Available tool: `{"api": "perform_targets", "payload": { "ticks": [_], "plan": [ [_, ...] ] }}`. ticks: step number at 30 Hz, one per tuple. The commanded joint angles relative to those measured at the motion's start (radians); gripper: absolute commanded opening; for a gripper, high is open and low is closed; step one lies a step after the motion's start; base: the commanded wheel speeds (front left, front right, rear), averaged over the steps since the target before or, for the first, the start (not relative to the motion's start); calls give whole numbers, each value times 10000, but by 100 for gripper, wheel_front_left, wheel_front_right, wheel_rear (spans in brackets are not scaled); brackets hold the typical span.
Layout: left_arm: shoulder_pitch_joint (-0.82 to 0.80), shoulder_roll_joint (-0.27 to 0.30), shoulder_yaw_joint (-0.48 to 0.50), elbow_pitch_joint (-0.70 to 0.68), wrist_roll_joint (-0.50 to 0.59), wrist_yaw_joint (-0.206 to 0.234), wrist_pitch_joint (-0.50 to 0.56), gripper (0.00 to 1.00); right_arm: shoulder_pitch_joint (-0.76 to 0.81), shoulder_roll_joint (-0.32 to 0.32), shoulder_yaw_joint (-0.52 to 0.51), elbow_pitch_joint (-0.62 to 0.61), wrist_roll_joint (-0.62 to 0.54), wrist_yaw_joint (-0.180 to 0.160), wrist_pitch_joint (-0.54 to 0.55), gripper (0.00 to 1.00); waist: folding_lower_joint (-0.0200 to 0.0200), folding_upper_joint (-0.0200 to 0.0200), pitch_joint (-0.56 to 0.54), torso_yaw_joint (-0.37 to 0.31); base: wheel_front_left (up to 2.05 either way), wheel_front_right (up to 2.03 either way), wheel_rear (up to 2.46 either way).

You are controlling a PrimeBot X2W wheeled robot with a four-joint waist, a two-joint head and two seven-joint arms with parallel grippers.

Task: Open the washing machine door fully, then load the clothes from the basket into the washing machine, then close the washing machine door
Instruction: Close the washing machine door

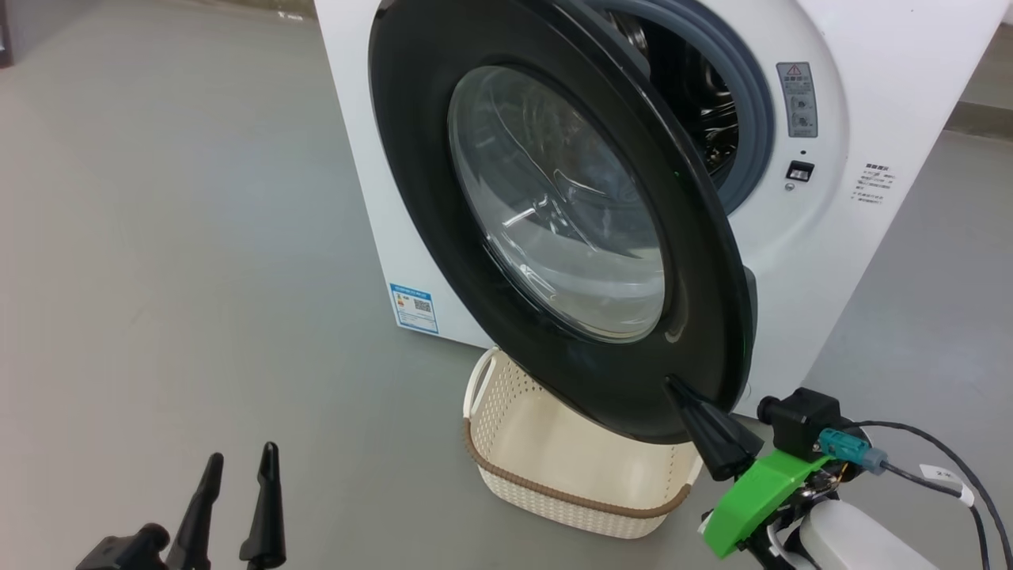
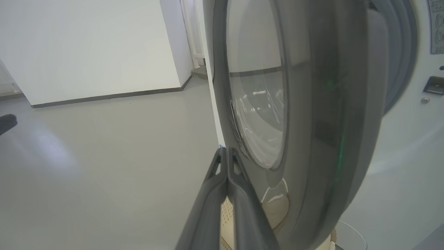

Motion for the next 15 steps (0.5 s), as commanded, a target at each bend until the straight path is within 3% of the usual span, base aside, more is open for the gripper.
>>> {"api": "perform_targets", "payload": {
  "ticks": [1, 9, 15],
  "plan": [
    [-226, 132, 306, -171, -221, -19, -93, 100, -389, -103, 75, -15, 87, 44, -84, 0, 0, -1, 34, 50, 0, 0, 0],
    [-265, 178, 221, -195, -347, -19, -93, 100, -751, -249, 41, 540, 189, 44, -84, 0, 0, -1, 187, 104, 0, 0, 0],
    [-414, 154, 184, -195, -568, -19, -93, 100, -1239, -722, 325, 1096, 400, 44, -84, 0, 0, -1, 416, 89, 0, 0, 0]
  ]
}}
